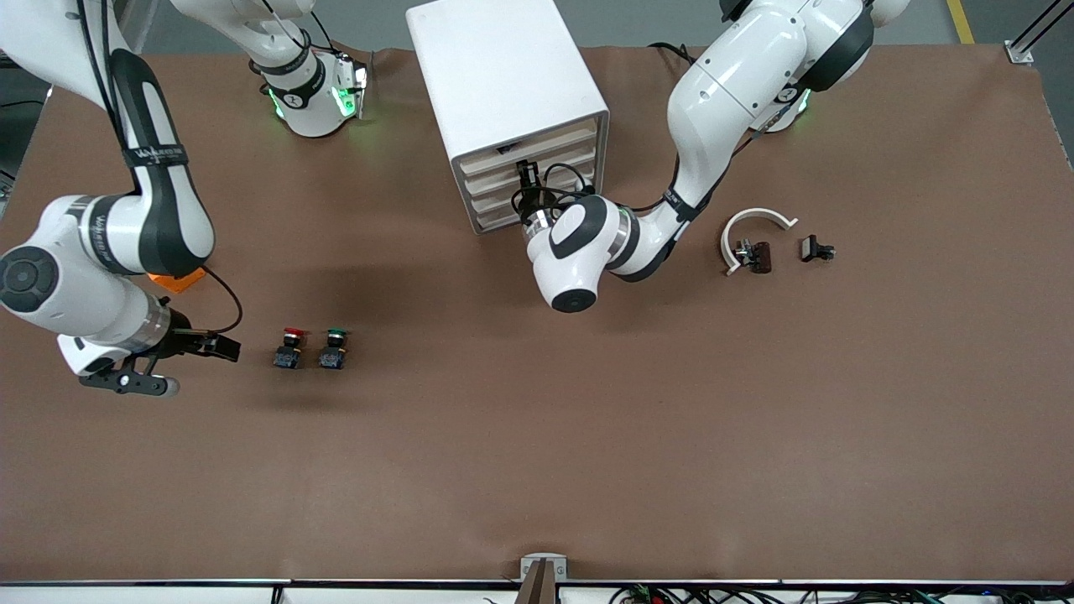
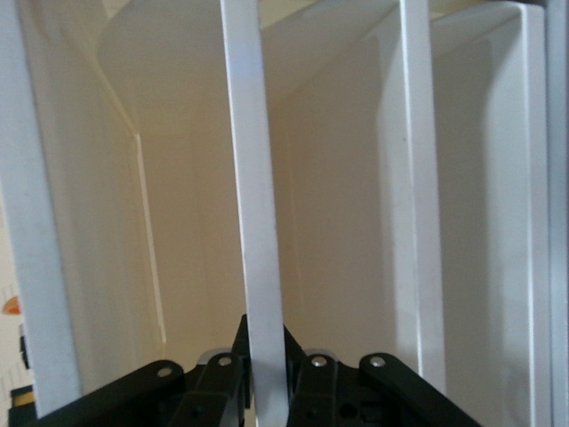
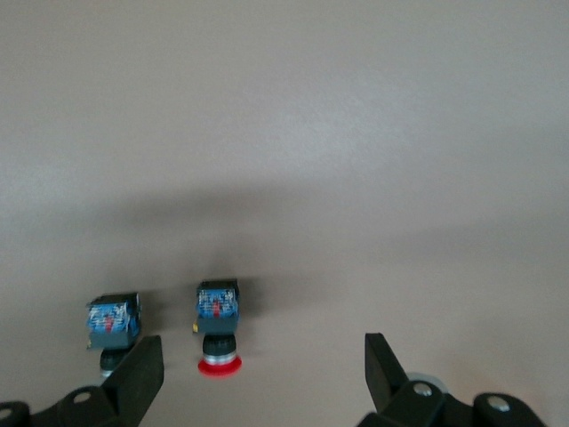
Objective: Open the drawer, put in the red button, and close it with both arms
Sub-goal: 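Pull the drawer open with the left gripper while the right gripper reaches the buttons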
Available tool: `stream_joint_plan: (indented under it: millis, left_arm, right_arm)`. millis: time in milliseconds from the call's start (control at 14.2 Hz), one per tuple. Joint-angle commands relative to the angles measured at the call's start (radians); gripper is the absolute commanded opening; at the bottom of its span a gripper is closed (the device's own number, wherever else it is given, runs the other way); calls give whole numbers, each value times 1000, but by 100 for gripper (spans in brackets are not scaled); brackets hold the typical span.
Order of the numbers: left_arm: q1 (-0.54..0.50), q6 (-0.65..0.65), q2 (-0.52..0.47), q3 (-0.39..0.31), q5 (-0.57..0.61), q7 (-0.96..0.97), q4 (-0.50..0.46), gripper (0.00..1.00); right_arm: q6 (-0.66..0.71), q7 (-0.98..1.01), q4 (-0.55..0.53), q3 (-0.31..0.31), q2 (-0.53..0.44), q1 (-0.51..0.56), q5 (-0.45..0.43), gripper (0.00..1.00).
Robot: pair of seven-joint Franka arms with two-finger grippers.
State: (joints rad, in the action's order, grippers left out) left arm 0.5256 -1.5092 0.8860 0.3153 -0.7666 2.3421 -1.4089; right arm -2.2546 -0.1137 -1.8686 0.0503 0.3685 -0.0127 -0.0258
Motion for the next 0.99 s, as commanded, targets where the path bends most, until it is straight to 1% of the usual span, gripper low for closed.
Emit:
stream_joint_plan:
  millis: [0, 212, 494, 706, 918]
  left_arm:
    - [-9, -2, 19, -7, -3, -4, 22, 0]
    - [-53, -5, 22, -8, -2, -9, 50, 0]
    - [-91, -28, 24, -24, -3, -26, 71, 0]
    - [-120, -46, 24, -31, -3, -27, 96, 0]
    - [-131, -103, 25, -35, -2, -52, 100, 0]
  right_arm:
    - [-124, -29, -34, -1, 67, -26, 0, 100]
    - [-152, -69, -72, -3, 81, -36, 0, 100]
    - [-275, -112, -150, -3, 90, -52, 0, 100]
    - [-283, -112, -155, -3, 105, -53, 0, 100]
    - [-302, -112, -155, -3, 122, -55, 1, 100]
